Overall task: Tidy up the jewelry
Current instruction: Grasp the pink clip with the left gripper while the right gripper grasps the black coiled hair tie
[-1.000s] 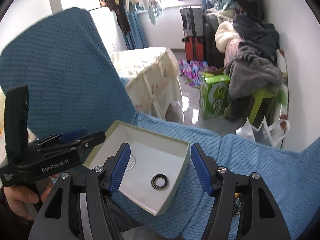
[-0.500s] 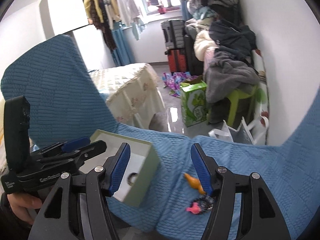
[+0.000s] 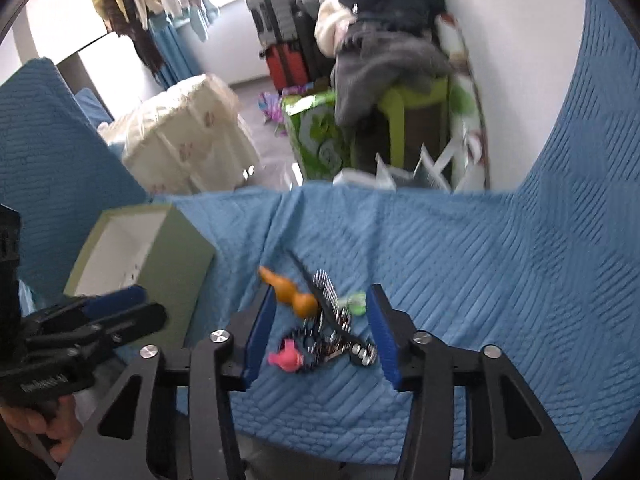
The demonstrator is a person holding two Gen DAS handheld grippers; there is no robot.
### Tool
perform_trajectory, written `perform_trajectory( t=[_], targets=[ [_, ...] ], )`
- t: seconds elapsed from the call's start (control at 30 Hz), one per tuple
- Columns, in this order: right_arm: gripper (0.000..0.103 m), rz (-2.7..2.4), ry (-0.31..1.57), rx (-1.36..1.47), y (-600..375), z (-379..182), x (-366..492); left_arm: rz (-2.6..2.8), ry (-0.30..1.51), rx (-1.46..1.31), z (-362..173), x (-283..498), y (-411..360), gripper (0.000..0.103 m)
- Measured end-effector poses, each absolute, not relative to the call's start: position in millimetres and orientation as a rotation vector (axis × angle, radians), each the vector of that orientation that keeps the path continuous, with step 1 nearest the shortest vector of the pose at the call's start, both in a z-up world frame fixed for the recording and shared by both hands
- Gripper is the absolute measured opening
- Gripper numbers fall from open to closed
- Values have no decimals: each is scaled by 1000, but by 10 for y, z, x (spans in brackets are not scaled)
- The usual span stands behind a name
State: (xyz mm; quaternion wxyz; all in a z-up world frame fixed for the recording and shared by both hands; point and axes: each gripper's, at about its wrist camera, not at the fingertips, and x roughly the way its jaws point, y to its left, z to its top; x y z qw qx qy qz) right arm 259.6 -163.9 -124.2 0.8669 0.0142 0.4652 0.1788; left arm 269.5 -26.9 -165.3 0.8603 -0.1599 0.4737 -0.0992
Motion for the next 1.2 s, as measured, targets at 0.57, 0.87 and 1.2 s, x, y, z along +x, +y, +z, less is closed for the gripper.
perform_trajectory(
  t=[0.57, 0.87, 1.2],
  targets=[
    [17, 376, 1264, 173, -1721, -2079, 2800, -318, 1172, -246, -2587, 2974, -825, 35],
    [17, 376, 1314, 210, -1699, -2218, 2925, -310, 1189, -180, -2847, 3096, -1013, 30],
    [17, 374, 1342, 203, -1646, -2311, 2959, -308, 1153, -236, -2828, 3035, -867, 8]
  ],
)
